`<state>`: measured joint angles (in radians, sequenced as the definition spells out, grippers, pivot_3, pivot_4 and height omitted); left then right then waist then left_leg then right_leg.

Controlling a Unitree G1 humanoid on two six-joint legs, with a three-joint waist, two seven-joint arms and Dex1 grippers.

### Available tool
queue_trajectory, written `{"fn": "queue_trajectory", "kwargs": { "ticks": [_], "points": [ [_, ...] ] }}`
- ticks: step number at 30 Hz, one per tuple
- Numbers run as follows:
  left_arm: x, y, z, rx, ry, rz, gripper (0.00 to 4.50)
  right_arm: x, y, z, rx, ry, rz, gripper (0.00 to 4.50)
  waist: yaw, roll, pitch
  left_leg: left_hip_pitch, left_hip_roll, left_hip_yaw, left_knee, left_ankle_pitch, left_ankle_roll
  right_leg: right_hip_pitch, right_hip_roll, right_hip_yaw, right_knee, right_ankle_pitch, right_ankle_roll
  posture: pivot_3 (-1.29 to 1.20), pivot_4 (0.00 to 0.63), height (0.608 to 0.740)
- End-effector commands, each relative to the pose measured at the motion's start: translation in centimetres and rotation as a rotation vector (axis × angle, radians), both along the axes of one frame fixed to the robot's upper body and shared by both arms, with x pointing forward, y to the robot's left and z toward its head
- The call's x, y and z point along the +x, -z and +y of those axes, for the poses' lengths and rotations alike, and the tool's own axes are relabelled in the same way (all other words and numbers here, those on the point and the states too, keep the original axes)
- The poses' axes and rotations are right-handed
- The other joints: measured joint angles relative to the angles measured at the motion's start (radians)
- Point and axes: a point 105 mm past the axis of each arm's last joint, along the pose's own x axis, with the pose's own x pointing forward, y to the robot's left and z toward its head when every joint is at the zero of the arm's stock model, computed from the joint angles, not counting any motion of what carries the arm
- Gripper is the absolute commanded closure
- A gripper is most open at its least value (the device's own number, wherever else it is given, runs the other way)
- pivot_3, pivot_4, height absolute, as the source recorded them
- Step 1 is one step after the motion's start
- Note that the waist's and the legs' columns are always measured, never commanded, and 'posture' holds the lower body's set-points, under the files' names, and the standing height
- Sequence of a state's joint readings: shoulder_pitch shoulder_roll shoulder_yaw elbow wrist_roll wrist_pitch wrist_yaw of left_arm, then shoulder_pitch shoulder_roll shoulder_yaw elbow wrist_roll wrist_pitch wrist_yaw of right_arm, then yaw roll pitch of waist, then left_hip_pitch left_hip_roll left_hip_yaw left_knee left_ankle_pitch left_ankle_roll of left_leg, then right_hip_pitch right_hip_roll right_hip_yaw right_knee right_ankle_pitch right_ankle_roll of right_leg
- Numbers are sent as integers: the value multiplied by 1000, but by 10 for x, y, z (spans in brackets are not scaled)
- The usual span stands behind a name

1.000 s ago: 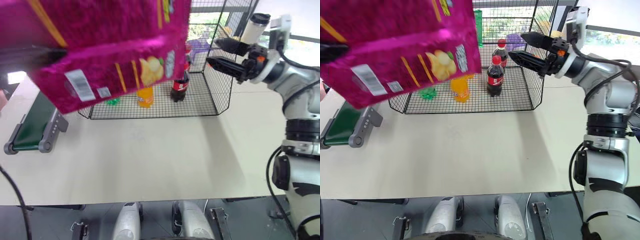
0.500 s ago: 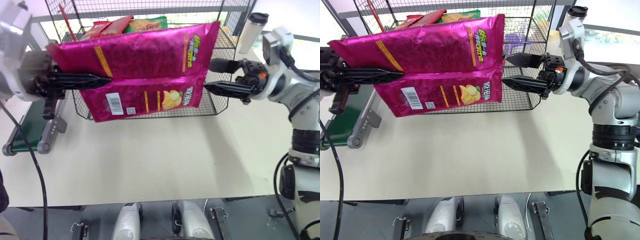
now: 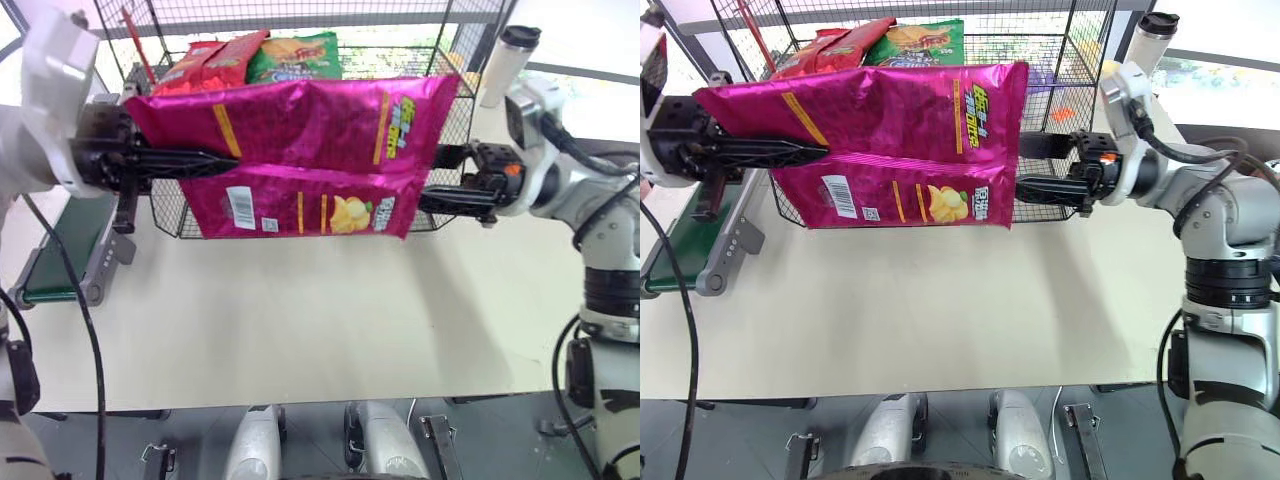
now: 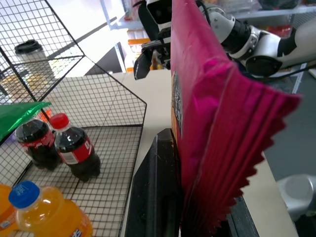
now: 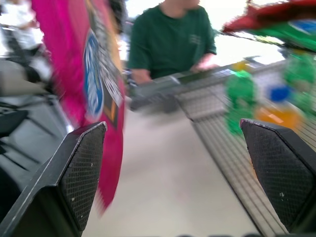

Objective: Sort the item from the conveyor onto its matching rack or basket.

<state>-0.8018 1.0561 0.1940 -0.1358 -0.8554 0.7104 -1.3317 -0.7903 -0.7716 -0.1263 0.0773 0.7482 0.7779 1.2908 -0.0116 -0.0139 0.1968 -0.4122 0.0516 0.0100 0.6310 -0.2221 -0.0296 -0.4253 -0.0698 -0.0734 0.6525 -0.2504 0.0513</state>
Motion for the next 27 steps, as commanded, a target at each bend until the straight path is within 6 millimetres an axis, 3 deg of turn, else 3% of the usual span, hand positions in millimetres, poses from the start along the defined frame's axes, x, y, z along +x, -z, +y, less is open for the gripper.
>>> {"fn": "queue_trajectory", "kwargs": {
  "ticks": [1,10,20,27],
  "points": [
    [-9,-12,5,7,-11,-65,4453,0,-9,-12,-4,46,-65,0,-2,0,0,0,0,0,0,0,0,0,0,1,0,0,0,0,150,740],
    [-3,-8,4,2,-10,-51,4453,-6,-11,-1,18,-7,-81,0,1,0,0,1,1,1,0,0,0,0,1,2,0,0,0,0,150,740],
    [1,-4,-1,-2,11,-48,4453,-39,-30,27,75,-155,-115,0,1,0,0,1,1,2,0,0,0,0,2,3,0,0,0,0,150,740],
    [6,4,-14,-21,49,-29,4453,-27,-31,66,140,-151,-117,0,0,0,0,2,2,2,0,0,0,0,3,4,1,0,0,0,150,740]
  ]
}}
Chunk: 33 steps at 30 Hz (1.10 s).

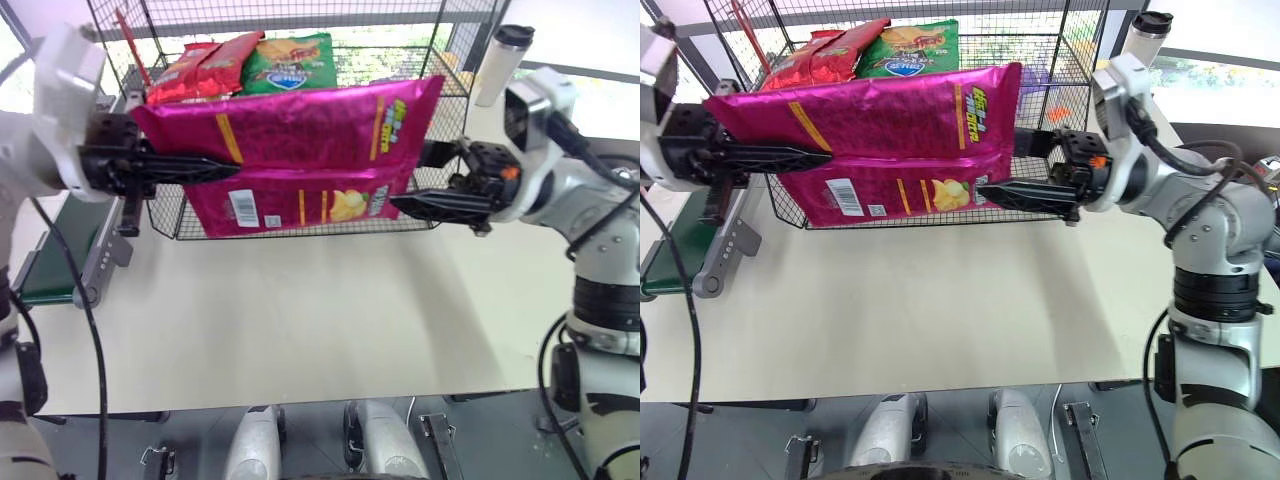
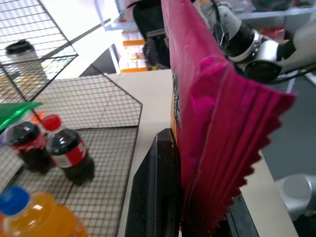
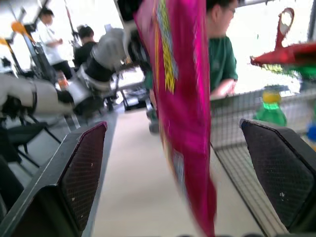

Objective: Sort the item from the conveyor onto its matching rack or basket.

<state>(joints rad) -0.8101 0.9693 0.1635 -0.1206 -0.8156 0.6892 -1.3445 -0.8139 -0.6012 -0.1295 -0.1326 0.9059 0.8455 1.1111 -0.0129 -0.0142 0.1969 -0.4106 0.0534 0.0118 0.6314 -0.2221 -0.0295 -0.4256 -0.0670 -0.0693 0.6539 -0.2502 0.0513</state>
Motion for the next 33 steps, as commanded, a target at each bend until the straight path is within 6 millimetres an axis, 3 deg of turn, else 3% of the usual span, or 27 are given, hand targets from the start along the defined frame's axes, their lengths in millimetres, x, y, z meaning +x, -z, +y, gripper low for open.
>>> {"fn": "queue_trajectory", "kwargs": {
  "ticks": [1,2,5,12,13,20,21,25,30,33],
  "points": [
    [-1,-5,-4,6,4,-43,4453,-2,-10,13,12,-4,-49,0,1,0,0,0,0,0,0,0,0,0,0,0,0,0,0,0,150,740],
    [-1,-5,-5,6,6,-42,4453,-3,-9,15,9,-17,-43,0,2,0,0,0,0,0,0,0,0,0,0,0,0,0,0,0,150,740],
    [-1,-4,-6,7,8,-38,4500,-7,-7,19,-7,-41,-34,817,5,0,0,0,0,1,0,0,0,0,0,1,0,0,0,0,150,740],
    [0,-4,-2,10,-10,-41,4500,-11,-4,19,-47,-62,-35,4232,2,0,0,0,0,1,0,0,0,0,0,1,0,0,0,0,150,740],
    [0,-4,-2,10,-11,-41,4500,-12,-4,19,-50,-65,-39,4434,2,0,0,0,0,1,0,0,0,0,0,1,0,0,0,0,150,740],
    [8,-4,0,0,-58,-37,4500,-10,-9,17,-31,-34,-62,4434,2,0,0,0,0,1,0,0,0,0,0,2,0,0,0,0,150,740],
    [9,-2,2,11,-70,-31,3823,-9,-10,16,-26,-24,-65,4500,2,0,0,0,0,1,0,0,0,0,0,2,0,0,0,0,150,740],
    [14,-3,9,-27,-133,-51,2343,-7,-12,13,-6,13,-66,4500,2,0,0,0,0,1,0,0,0,0,0,2,0,0,0,0,150,740],
    [16,-3,21,-53,-198,-55,2343,-4,-11,6,0,61,-64,4500,2,0,0,0,0,2,0,0,0,-1,0,2,0,0,0,0,150,740],
    [22,-7,39,-77,-298,-77,2343,3,-13,-6,-1,143,-87,4500,2,0,0,0,0,2,0,0,0,-1,0,2,0,0,0,0,150,740]
  ]
}}
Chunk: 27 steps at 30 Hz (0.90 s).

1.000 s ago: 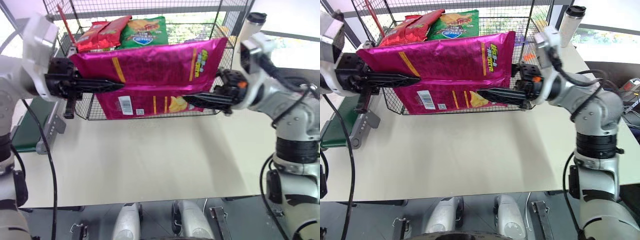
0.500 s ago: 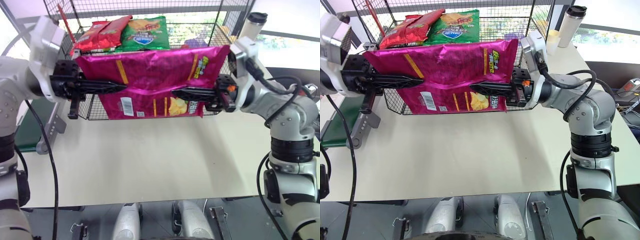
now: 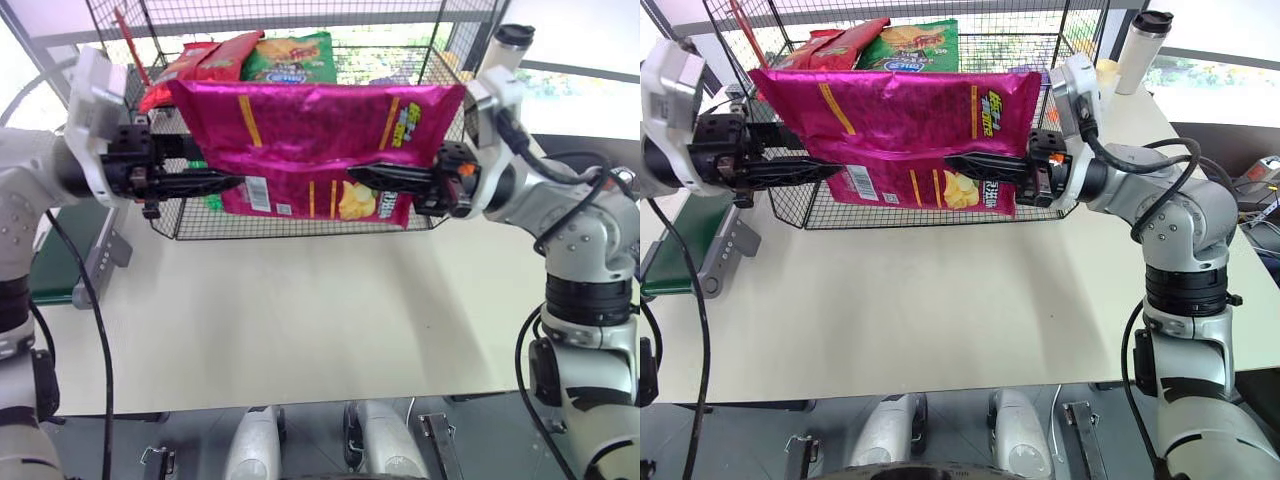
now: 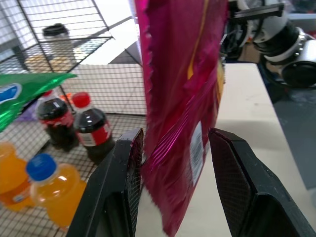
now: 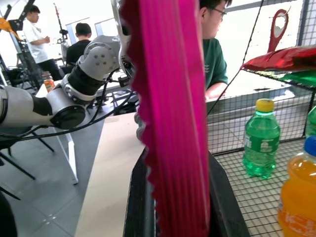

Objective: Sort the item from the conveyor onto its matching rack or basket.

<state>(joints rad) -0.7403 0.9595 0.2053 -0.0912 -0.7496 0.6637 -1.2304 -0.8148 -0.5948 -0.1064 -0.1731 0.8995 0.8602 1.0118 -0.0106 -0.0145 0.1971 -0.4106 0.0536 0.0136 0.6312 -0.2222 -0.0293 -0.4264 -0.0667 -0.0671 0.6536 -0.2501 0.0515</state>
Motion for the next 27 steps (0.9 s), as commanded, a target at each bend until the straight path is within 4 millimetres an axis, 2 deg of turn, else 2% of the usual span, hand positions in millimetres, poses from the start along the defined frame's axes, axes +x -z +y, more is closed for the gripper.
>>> {"fn": "queue_trajectory", "kwargs": {
  "ticks": [1,4,6,8,10,12,14,17,19,24,27],
  "points": [
    [2,-19,26,-37,-134,-88,2343,1,-17,-19,25,104,-102,4500,0,0,0,0,0,0,0,0,0,0,0,0,0,0,0,0,150,740],
    [5,-23,48,-76,-258,-108,2343,7,-33,-49,37,266,-179,4500,1,0,0,0,0,1,0,0,0,-1,0,1,0,0,0,0,150,740],
    [3,-22,53,-101,-309,-115,2343,9,-46,-71,37,381,-246,4500,3,0,0,0,0,2,0,0,0,-1,-1,1,0,0,0,0,150,740],
    [3,-24,53,-145,-362,-133,2343,9,-60,-88,42,493,-325,4500,4,-1,0,0,0,3,0,0,0,-1,-1,1,-1,0,0,0,150,740],
    [-2,-25,45,-192,-383,-141,2343,10,-84,-103,77,643,-451,4500,3,-1,0,0,0,4,0,0,0,-1,-1,3,-1,1,1,0,150,740],
    [-7,-24,35,-228,-385,-129,2343,14,-101,-110,79,781,-593,4500,1,-1,0,1,0,5,0,0,0,-1,-1,4,-1,1,2,0,150,740],
    [-10,-20,25,-249,-375,-118,2343,22,-104,-104,10,870,-732,4500,-3,-1,0,2,0,6,0,0,0,-1,-1,6,-1,1,2,0,150,740],
    [-12,-13,11,-277,-349,-97,2343,38,-93,-83,-116,904,-898,4500,-7,-1,0,3,0,8,-1,0,0,-1,0,9,-1,2,3,0,150,740],
    [-10,-10,6,-284,-351,-95,2343,49,-89,-77,-156,930,-972,4500,-7,-2,0,4,1,8,-1,0,0,-1,1,10,-1,2,2,0,150,740],
    [-14,-6,3,-316,-358,-97,2343,77,-67,-63,-371,919,-1167,4500,0,-2,0,2,0,9,0,0,0,-2,1,10,-1,2,3,0,150,740],
    [-16,-3,4,-332,-373,-94,2343,93,-60,-62,-490,950,-1266,4500,-1,-2,0,2,0,9,0,0,0,-2,1,11,-3,2,3,0,150,740]
  ]
}}
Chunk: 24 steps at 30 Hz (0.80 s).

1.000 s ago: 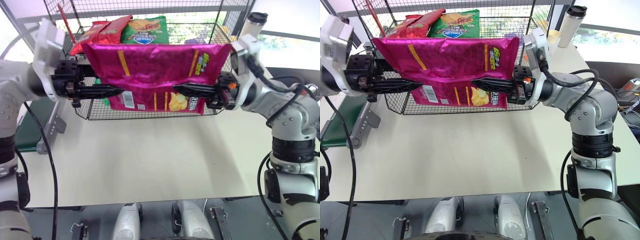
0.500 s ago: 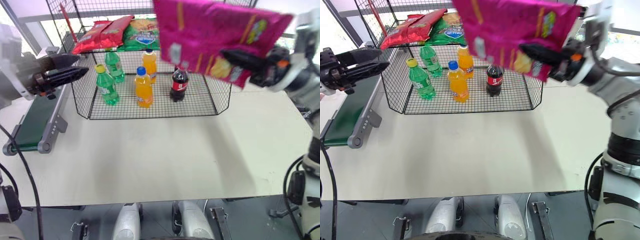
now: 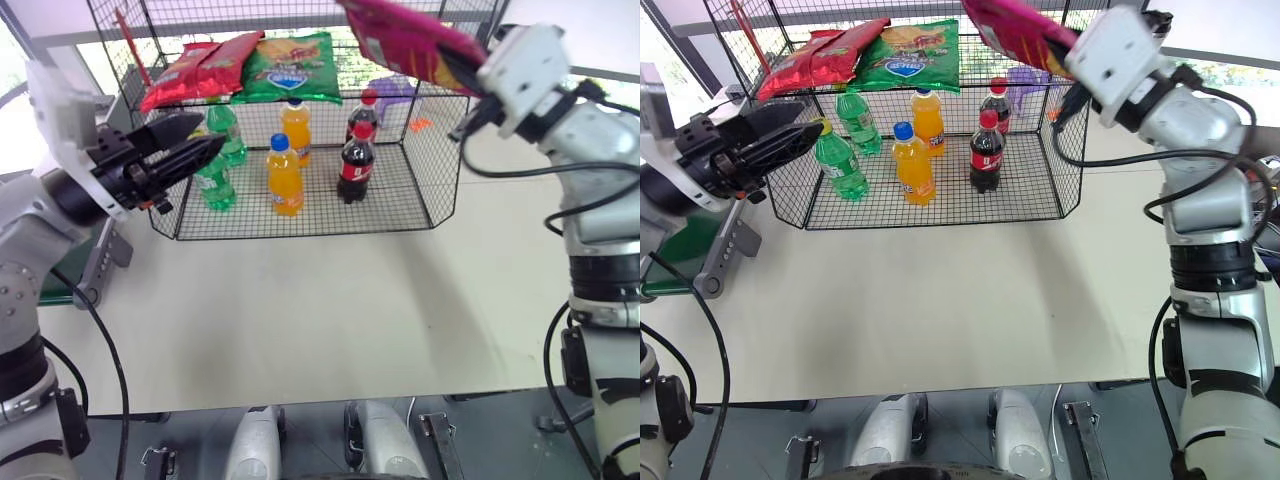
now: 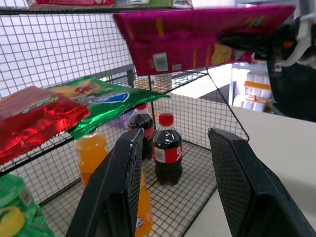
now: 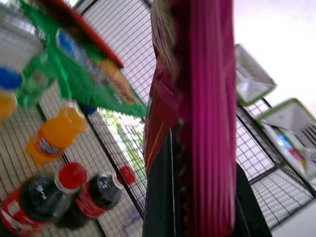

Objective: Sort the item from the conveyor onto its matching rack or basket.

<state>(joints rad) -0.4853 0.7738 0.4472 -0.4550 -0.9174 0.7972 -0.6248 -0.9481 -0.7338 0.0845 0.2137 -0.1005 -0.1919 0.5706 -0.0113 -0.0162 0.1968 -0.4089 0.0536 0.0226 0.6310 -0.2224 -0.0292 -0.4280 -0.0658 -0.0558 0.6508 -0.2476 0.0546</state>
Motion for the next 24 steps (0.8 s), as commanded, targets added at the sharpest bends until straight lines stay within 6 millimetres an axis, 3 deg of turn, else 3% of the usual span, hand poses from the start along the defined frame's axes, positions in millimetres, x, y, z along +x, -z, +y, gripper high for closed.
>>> {"fn": "queue_trajectory", "kwargs": {
  "ticks": [1,9,19,24],
  "points": [
    [-9,-8,0,-22,-10,-56,2343,10,-11,-1,-149,105,-161,4500,-1,0,0,0,0,0,0,0,0,0,0,0,0,0,0,0,150,740],
    [-10,-4,2,-57,-31,-49,2343,38,-10,-13,-384,355,-331,4500,-1,0,0,0,0,0,0,0,0,0,0,1,0,0,0,0,150,740],
    [-2,6,-4,-78,-29,-34,2343,69,-4,21,-215,387,-125,4500,-5,0,0,1,0,0,0,0,0,0,1,2,1,1,-1,0,150,740],
    [-3,9,-4,-84,-44,-36,2343,77,1,23,-215,400,-53,4500,0,-1,0,0,0,0,0,0,0,0,1,2,0,1,-1,0,150,740]
  ]
}}
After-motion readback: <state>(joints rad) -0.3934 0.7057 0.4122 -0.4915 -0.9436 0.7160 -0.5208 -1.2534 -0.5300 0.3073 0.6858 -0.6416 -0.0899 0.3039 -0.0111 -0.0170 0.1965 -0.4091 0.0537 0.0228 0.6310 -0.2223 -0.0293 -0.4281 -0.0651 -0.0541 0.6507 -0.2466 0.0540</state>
